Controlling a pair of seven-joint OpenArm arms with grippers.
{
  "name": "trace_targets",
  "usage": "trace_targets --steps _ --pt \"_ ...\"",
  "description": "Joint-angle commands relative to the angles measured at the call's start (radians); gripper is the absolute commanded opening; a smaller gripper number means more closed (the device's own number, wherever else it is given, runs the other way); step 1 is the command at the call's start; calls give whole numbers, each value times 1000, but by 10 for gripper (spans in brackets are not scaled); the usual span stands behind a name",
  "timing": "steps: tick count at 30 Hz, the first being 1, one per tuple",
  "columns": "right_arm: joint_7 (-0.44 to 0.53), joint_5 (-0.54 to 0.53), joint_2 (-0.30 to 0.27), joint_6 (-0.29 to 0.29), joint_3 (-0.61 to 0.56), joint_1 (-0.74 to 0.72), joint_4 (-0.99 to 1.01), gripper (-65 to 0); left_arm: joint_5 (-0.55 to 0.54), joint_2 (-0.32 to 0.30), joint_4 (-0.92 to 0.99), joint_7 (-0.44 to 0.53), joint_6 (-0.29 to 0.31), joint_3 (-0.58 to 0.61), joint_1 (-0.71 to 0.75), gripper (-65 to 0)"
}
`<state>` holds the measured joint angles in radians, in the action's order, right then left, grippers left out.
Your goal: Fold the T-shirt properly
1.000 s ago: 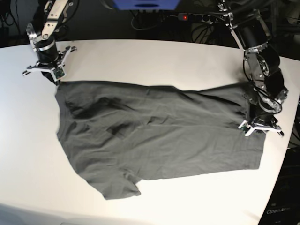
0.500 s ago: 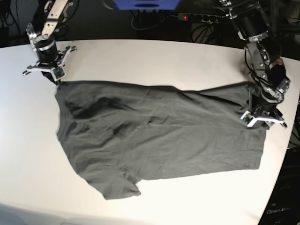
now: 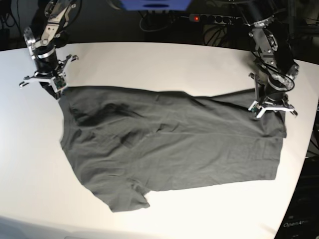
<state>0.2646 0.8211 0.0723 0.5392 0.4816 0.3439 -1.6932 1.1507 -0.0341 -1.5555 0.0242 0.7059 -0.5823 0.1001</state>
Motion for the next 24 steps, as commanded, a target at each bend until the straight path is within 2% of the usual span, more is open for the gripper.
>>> trace_targets --steps 1,11,19,24 --pt "17 -15 -2 -11 -13 -4 -32 -647 -8 -7 -21 12 -8 -1 8 -619" --pt "26 -16 17 -8 -79 -1 -43 -647 -10 -3 5 7 -8 -1 14 -619" --pt "17 -16 47 84 -117 -6 -43 -647 -10 0 37 7 -8 -38 5 -619" --pt "22 -16 47 88 -117 -24 -15 -647 -10 -10 63 7 -8 -46 5 -619"
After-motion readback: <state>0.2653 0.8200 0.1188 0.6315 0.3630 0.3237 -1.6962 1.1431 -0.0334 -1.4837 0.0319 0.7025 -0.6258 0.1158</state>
